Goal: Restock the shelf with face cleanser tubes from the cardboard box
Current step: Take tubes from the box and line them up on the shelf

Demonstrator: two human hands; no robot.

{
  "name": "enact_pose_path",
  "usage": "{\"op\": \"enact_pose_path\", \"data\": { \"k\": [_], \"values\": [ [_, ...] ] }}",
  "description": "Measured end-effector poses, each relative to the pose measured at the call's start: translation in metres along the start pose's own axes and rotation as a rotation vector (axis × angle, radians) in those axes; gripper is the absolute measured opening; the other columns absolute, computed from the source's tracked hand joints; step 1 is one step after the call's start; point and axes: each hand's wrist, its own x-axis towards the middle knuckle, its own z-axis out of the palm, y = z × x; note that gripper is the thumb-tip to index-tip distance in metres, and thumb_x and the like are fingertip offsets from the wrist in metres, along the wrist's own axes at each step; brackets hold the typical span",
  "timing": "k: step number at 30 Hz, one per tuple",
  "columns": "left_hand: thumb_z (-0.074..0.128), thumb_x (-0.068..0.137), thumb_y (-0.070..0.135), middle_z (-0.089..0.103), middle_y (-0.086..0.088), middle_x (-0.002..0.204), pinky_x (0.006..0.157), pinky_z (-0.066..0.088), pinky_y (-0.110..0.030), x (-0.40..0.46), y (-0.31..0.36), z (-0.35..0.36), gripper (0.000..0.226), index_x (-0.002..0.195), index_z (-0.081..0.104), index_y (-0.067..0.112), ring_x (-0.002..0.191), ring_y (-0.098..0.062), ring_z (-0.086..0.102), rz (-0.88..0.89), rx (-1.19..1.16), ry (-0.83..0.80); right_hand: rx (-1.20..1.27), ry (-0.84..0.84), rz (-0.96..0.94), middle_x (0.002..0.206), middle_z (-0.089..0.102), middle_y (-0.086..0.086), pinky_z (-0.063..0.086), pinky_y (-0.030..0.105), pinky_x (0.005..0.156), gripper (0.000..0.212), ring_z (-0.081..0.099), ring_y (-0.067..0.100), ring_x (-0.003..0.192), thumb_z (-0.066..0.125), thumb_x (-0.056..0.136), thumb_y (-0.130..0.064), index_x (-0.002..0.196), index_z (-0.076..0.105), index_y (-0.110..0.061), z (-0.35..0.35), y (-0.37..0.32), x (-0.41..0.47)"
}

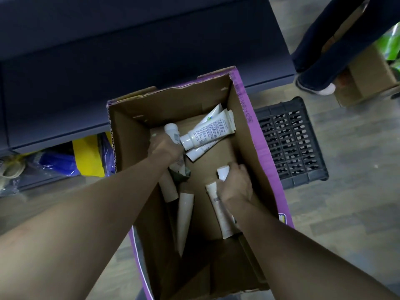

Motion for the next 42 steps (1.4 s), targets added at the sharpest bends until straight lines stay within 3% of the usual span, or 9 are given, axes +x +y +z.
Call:
{"op": "enact_pose_path", "data": {
  "k": [9, 13, 18, 23, 27, 30, 35, 39, 42],
  "values": [
    [0.071, 0.077, 0.013, 0.064, -0.015, 0.087, 0.065, 0.055, -0.033, -0.027, -0.006, -0.023, 0.026, 0.095, 0.056, 0.003, 0.071, -0.027, 0.065, -0.152, -0.259, -0.297, 0.060, 0.006, -0.118, 0.120, 0.055, 0.006, 0.044, 0.034, 0.087, 0.034, 0.048, 0.029, 0.114, 0.068, 0.082, -0.018, 0.114, 0.056, -0.017, -0.030, -0.041, -0.001],
    [0.070, 0.074, 0.006, 0.061, -0.016, 0.085, 0.064, 0.048, -0.030, -0.039, -0.007, -0.023, 0.028, 0.099, 0.057, 0.003, 0.068, -0.026, 0.059, -0.173, -0.321, -0.379, 0.067, 0.027, -0.116, 0.118, 0.057, 0.005, 0.044, 0.033, 0.087, 0.038, 0.049, 0.029, 0.113, 0.071, 0.079, -0.020, 0.115, 0.056, -0.020, -0.042, -0.042, -0.006],
    [0.074, 0.075, -0.004, 0.049, -0.008, 0.067, 0.035, 0.032, -0.013, -0.055, -0.019, -0.031, 0.041, 0.111, 0.056, 0.006, 0.049, -0.015, 0.041, -0.176, -0.256, -0.441, -0.006, 0.069, -0.198, 0.122, 0.049, 0.006, 0.046, 0.033, 0.080, 0.046, 0.058, 0.030, 0.107, 0.071, 0.081, -0.031, 0.124, 0.054, -0.024, -0.059, -0.043, -0.016],
    [0.068, 0.078, -0.011, 0.068, -0.012, 0.086, 0.039, 0.039, -0.017, -0.080, -0.021, -0.040, 0.058, 0.122, 0.045, 0.019, 0.051, -0.017, 0.066, -0.152, -0.444, -0.481, 0.049, 0.150, -0.175, 0.119, 0.053, 0.008, 0.048, 0.036, 0.076, 0.046, 0.063, 0.033, 0.100, 0.070, 0.084, -0.044, 0.115, 0.056, -0.012, -0.071, -0.047, -0.027],
    [0.053, 0.084, -0.013, 0.070, -0.024, 0.100, 0.050, 0.057, -0.030, -0.100, -0.013, -0.042, 0.053, 0.126, 0.046, 0.018, 0.064, -0.028, 0.072, -0.103, -0.645, -0.471, 0.275, 0.114, -0.043, 0.114, 0.062, 0.013, 0.052, 0.038, 0.084, 0.043, 0.063, 0.035, 0.103, 0.073, 0.081, -0.032, 0.109, 0.054, -0.007, -0.073, -0.046, -0.039],
    [0.042, 0.086, -0.008, 0.066, -0.013, 0.101, 0.053, 0.057, -0.027, -0.116, -0.001, -0.048, 0.041, 0.114, 0.063, 0.013, 0.070, -0.018, 0.064, -0.034, -0.689, -0.435, 0.442, -0.022, 0.221, 0.117, 0.065, 0.018, 0.052, 0.035, 0.086, 0.048, 0.065, 0.036, 0.105, 0.067, 0.083, -0.034, 0.117, 0.053, -0.003, -0.072, -0.043, -0.043],
    [0.069, 0.086, 0.027, 0.069, 0.002, 0.087, 0.064, 0.049, -0.020, -0.126, -0.012, -0.038, 0.012, 0.092, 0.071, 0.018, 0.074, -0.011, 0.061, 0.189, -0.427, -0.332, 0.602, -0.162, 0.375, 0.074, 0.071, 0.007, 0.050, 0.027, 0.056, 0.035, 0.066, 0.020, 0.052, 0.047, 0.091, -0.035, 0.101, 0.068, -0.009, -0.071, -0.037, -0.055],
    [0.075, 0.079, 0.020, 0.062, 0.007, 0.125, 0.097, 0.042, -0.019, -0.132, -0.024, -0.037, 0.041, 0.118, 0.065, 0.028, 0.116, -0.013, 0.059, 0.395, -0.141, -0.242, 0.816, -0.288, 0.387, 0.061, 0.066, 0.011, 0.037, 0.018, 0.036, 0.041, 0.051, 0.015, 0.032, 0.035, 0.102, -0.026, 0.089, 0.069, -0.007, -0.076, -0.033, -0.061],
    [0.073, 0.078, 0.012, 0.022, 0.002, 0.158, 0.102, 0.027, -0.014, -0.143, -0.022, -0.046, 0.076, 0.147, 0.043, 0.026, 0.142, -0.018, 0.035, 0.370, -0.129, -0.277, 0.929, -0.365, 0.426, 0.075, 0.066, 0.009, 0.046, 0.019, 0.035, 0.035, 0.061, 0.017, 0.045, 0.032, 0.105, -0.021, 0.108, 0.065, -0.007, -0.086, -0.034, -0.070]
  ]
}}
